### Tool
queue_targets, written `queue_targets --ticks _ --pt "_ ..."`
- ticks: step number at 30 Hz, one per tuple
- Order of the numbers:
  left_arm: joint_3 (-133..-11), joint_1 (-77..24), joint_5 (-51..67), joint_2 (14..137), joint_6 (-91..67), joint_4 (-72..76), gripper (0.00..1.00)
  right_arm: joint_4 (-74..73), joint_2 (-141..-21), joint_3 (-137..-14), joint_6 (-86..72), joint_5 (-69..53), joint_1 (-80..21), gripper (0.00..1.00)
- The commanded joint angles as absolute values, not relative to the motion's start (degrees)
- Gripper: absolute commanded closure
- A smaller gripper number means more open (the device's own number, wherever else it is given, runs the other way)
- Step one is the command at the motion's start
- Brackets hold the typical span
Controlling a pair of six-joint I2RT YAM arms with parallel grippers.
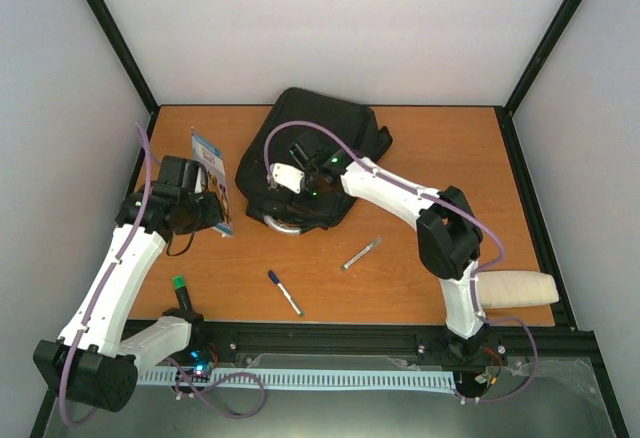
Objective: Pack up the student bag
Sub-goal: Pick up the book from the center of the board, then place the book in the student bag.
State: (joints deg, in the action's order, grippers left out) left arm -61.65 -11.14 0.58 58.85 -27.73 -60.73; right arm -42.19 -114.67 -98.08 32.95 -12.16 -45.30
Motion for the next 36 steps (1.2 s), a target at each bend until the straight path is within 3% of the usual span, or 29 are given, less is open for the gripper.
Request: queue_targets --ticks 1,11,13,16,22,36 --pt "-59.91 -10.46 -0.99 57.16 -30.47 -61.60 0.99 -40.01 -117.63 -100.76 33.26 -5.28 -46.79 0.38" --pt "-56.32 -10.46 5.19 55.46 -32.07 -60.17 0.99 -38.70 -124.20 -102.15 31.33 0.23 -47.90 0.39" --pt "-56.06 -10.46 6.13 55.13 -31.87 -59.81 0.99 -38.02 -124.79 -102.09 30.93 2.88 -47.90 0.44" --pt "-55.91 -10.46 7.88 54.86 -30.97 -59.18 0.99 -37.88 -124.75 -102.27 30.59 5.25 -47.90 0.64" --pt "-55.24 -10.46 13.37 52.72 -27.76 -57.56 0.99 -38.78 -119.98 -103.07 32.15 6.47 -47.77 0.88" --pt "-53.00 -10.46 29.52 42.18 -25.82 -54.61 0.99 -44.89 -117.02 -116.00 34.17 6.86 -42.13 0.96"
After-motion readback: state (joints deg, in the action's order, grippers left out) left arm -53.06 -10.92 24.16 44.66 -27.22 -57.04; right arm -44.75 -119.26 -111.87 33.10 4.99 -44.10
